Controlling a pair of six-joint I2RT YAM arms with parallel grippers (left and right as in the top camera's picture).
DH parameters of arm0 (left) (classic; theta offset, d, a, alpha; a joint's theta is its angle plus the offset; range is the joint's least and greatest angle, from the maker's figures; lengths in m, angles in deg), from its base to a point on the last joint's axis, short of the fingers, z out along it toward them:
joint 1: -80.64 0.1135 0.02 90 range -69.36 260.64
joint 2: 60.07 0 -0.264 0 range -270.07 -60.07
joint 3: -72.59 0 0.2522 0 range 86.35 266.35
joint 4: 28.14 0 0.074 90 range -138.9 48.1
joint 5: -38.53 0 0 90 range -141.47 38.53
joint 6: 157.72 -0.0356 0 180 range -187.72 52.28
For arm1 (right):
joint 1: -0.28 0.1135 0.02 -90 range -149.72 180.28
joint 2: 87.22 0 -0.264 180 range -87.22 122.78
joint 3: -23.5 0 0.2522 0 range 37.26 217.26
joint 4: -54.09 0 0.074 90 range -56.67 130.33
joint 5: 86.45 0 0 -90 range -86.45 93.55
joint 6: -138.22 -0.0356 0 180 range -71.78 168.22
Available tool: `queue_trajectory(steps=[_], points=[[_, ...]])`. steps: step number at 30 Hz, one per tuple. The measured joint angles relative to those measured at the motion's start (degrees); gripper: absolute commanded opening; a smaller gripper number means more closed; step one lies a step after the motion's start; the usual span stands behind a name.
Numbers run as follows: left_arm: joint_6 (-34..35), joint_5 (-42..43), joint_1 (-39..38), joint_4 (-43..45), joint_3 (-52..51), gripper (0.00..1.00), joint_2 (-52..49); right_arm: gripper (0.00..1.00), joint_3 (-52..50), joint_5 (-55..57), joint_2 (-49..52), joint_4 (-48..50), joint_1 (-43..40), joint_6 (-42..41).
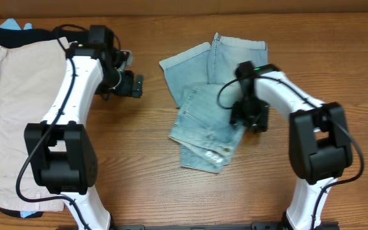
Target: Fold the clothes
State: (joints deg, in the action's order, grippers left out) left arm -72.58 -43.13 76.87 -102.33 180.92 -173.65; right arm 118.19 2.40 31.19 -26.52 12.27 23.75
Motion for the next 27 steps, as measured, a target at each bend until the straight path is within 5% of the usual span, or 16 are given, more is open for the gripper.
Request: queue_trajectory(steps=[7, 14, 27], points=[[-4.81, 0.02, -7.56, 8.35, -0.07, 1.00, 0.00, 0.83, 0.42, 0.13, -0.04, 0.15, -16.17, 3.30], [-10.25, 0.85, -15.93, 21.24, -0.07, 1.00, -2.21, 0.85, 8.46, -9.25, 0.79, -6.60, -29.11, 11.21], [-13.70, -0.24, -26.25, 31.41, 0.04, 1.00, -15.96, 0.88, 15.93, -16.74, -12.68, -8.46, -25.11, 15.19]])
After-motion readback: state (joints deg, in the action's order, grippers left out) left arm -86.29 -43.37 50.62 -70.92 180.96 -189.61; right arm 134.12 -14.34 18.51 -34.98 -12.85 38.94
